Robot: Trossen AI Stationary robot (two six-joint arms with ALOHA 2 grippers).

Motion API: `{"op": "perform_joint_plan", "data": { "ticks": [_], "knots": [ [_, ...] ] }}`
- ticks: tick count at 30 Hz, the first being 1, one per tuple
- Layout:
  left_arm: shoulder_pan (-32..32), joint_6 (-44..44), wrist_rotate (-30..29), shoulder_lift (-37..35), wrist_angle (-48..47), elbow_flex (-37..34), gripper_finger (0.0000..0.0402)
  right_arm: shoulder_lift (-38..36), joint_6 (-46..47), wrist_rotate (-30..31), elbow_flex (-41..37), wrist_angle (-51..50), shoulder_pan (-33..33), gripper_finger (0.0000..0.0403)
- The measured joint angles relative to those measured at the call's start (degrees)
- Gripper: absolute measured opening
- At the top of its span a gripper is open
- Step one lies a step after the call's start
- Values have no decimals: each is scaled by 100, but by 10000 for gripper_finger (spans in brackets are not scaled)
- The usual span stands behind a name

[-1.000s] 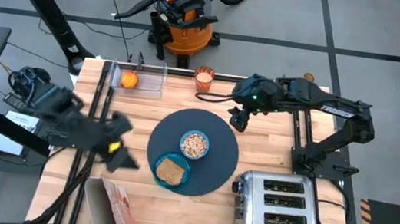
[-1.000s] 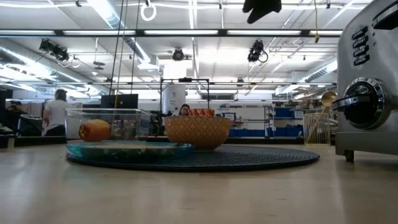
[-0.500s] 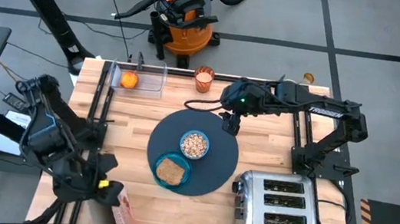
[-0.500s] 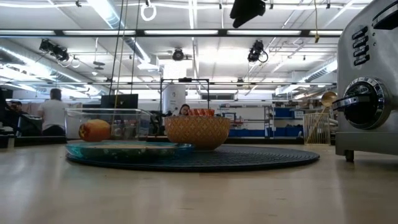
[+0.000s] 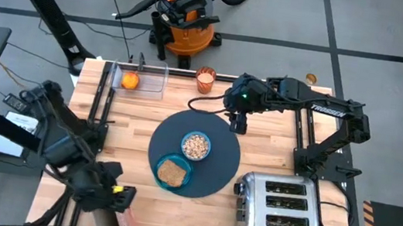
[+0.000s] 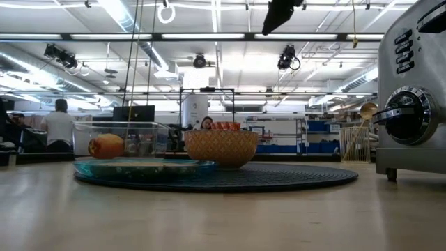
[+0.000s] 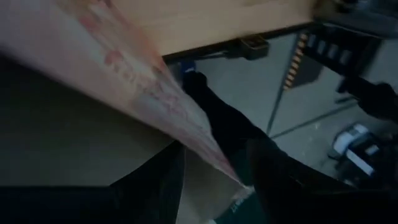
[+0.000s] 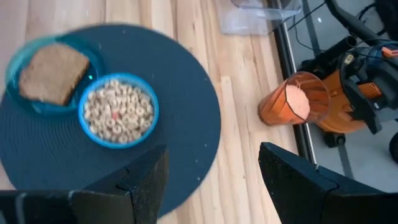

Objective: Arrange a breakfast setting
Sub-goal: Adjust the cereal box on the table

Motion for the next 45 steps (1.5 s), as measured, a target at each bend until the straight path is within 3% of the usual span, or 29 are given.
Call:
{"op": "perform_joint_plan", "data": {
  "ticks": [7,11,16,25,45],
  "knots": [
    [207,-30,889,429,-402,0,160,0,-249,-4,0,-143,-2,254],
    [251,18,1459,550,-748,-2,104,-2,-331,-10,0,-184,-2,254],
    [251,23,1552,475,-1376,-2,12,-2,-324,-11,0,-201,-7,254],
    [247,-47,2336,-140,-2627,-2,5,-7,-211,-20,2,-363,-7,254],
    [89,-278,2595,-24,-2688,0,3,-7,143,-299,2,-416,-7,254]
  ]
}}
